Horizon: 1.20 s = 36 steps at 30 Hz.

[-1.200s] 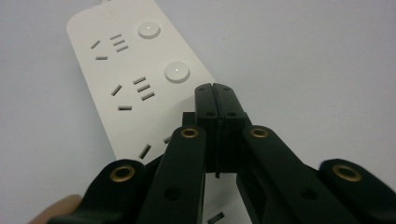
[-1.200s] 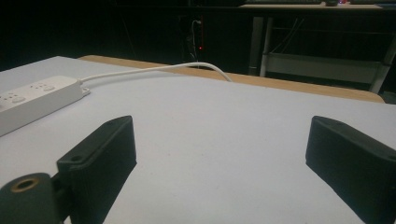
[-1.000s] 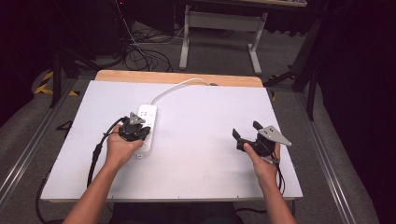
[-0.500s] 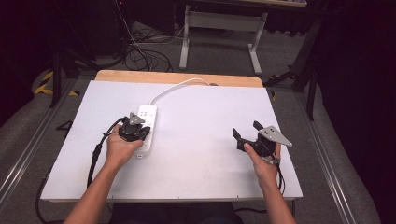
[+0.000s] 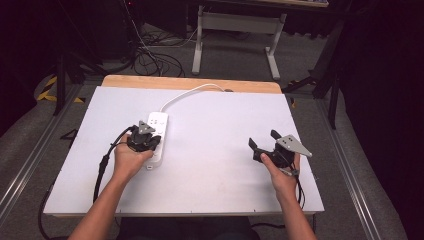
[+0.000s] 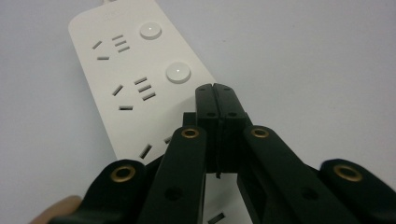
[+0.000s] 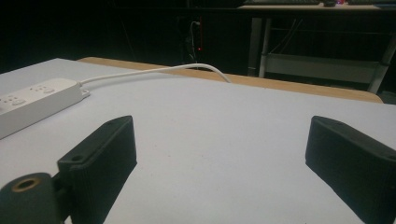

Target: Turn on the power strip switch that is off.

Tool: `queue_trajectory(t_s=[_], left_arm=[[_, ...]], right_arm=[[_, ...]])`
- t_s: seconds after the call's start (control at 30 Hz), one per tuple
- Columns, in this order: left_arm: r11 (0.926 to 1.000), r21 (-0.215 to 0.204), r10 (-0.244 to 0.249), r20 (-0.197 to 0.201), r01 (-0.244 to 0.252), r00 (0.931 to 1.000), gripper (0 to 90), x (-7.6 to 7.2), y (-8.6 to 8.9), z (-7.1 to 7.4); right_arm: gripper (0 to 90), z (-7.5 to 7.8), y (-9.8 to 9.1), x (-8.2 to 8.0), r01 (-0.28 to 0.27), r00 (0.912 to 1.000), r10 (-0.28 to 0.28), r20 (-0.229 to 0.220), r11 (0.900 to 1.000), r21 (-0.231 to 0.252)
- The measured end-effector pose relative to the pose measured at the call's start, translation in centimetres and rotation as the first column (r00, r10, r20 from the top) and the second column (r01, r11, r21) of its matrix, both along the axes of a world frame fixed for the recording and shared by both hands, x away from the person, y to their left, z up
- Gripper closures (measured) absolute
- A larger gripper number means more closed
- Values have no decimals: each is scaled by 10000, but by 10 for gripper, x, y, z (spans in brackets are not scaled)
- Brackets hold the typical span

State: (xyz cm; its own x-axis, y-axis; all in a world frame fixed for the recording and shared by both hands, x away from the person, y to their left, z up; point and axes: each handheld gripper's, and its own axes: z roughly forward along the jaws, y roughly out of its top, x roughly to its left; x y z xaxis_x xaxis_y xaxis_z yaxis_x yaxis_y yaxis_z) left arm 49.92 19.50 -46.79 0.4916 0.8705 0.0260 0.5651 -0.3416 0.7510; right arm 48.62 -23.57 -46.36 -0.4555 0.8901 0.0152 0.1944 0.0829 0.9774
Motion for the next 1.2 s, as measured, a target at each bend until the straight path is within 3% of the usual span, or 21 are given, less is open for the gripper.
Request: queue_trajectory(t_s=[0.13,0.17,0.27,0.63,0.67,0.7,0.73,0.77,0.83,0.87,0.9,0.93,1.0,1.03,1.07,1.1,1.13,1.2], left_arm=[[9999,-102,123,-65,-124,9999,900,0,0,0],[9993,-353,93,-127,-98,9999,847,0,1,1],[9995,-318,-2,-148,-3,9999,767,-1,1,2],[9985,-546,68,-151,-76,9999,767,-1,3,1],[9979,-639,122,-66,-126,9999,767,-1,4,1],[9925,-1174,377,246,-346,9990,773,-2,8,4],[9925,-1174,377,246,-346,9990,784,-2,8,4],[9871,-1543,514,494,-432,9975,784,-3,11,8],[9727,-2259,761,949,-530,9926,798,-7,17,18],[9699,-2360,950,1401,-599,9856,799,-11,24,26],[9699,-2360,950,1401,-599,9856,797,-11,24,26],[9672,-2455,1078,1612,-659,9810,797,-14,29,30],[9579,-2766,1313,1818,-775,9745,761,-21,39,37],[9503,-3021,1428,2081,-753,9676,741,-27,49,42],[9468,-3135,1487,2273,-723,9624,722,-31,55,45],[9468,-3135,1487,2273,-723,9624,687,-31,55,45],[9361,-3429,1787,2704,-787,9460,641,-39,66,53],[9282,-3607,2072,2971,-913,9321,563,-45,72,56]], right_arm=[[91,0,0,0,-25,10000,25,6,10000,-33],[91,0,0,0,-33,10000,33,18,10000,-30],[91,0,0,1,2,10000,-2,-3,10000,-25],[91,-1,1,2,-27,10000,27,-46,10000,3],[91,-1,1,2,-29,10000,29,-46,10000,0],[91,-1,1,2,-34,10000,34,-58,10000,-29],[91,-1,1,2,-34,10000,34,-58,10000,-29],[91,-1,1,2,-37,10000,36,-54,10000,-32],[91,-1,1,2,-48,10000,48,-48,10000,5],[91,-1,0,2,-45,10000,45,-69,10000,-5],[91,-1,0,2,-34,10000,34,-78,10000,-2],[91,-1,0,2,-34,10000,34,-78,10000,-2],[91,-1,0,2,-28,10000,28,-35,10000,15],[91,0,0,2,-24,10000,24,-28,10000,17],[92,0,0,2,-15,10000,16,-33,10000,36],[93,0,0,2,-16,10000,16,-22,10000,31],[93,0,1,2,-12,10000,12,-26,10000,26],[93,-1,1,2,-10,10000,10,-47,10000,0]])
